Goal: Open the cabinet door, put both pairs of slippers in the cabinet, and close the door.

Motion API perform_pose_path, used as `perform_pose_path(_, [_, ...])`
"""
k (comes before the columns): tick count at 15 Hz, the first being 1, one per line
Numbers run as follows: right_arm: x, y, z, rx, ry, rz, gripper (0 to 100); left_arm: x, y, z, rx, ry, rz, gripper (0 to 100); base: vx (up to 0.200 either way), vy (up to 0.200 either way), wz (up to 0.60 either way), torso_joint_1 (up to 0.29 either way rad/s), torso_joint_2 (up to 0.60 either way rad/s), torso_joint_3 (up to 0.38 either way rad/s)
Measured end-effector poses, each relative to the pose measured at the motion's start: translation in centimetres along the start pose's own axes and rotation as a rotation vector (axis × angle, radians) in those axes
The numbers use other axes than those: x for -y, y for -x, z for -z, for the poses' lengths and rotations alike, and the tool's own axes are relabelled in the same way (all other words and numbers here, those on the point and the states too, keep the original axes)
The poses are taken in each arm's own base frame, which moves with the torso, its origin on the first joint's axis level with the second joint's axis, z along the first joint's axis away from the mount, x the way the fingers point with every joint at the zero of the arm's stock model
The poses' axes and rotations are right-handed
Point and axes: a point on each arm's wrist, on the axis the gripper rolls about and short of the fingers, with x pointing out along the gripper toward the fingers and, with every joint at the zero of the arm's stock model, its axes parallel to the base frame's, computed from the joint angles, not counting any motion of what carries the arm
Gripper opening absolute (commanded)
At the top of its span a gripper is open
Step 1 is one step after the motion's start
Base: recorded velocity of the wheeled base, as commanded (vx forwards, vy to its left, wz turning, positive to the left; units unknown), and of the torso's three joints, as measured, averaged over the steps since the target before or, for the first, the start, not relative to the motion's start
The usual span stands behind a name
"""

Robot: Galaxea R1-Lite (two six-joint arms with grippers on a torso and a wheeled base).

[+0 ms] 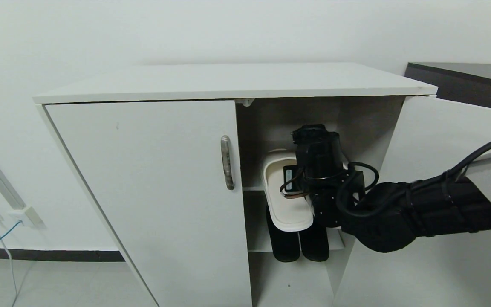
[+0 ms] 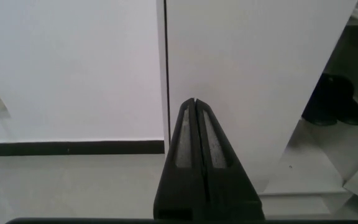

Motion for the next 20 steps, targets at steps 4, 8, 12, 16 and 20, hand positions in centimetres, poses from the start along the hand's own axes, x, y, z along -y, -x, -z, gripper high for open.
perform_pose_path(4, [0.1,-2.2,-1.7,-0.011,-0.012,0.025,0,0.0,0.0,0.0,0.000,0.000,0.001,0,0.000,0.000,0.00,0.000,0.00,0.000])
perform_pose_path(8, [0.3,-5.3,-2.5,-0.007,-0.031,0.066,0,0.0,0.0,0.0,0.000,0.000,0.000,0,0.000,0.000,0.00,0.000,0.00,0.000])
perform_pose_path(12, [0.1,-7.0,-2.3,0.001,-0.042,0.072,0,0.0,0.0,0.0,0.000,0.000,-0.001,0,0.000,0.000,0.00,0.000,0.00,0.000])
perform_pose_path(16, [0.2,-7.9,-2.1,0.004,-0.046,0.084,0,0.0,0.0,0.0,0.000,0.000,0.000,0,0.000,0.000,0.00,0.000,0.00,0.000])
perform_pose_path(20, [0.1,-8.3,-1.9,0.005,-0.047,0.086,100,0.0,0.0,0.0,0.000,0.001,0.001,0,0.000,0.000,0.00,0.000,0.00,0.000])
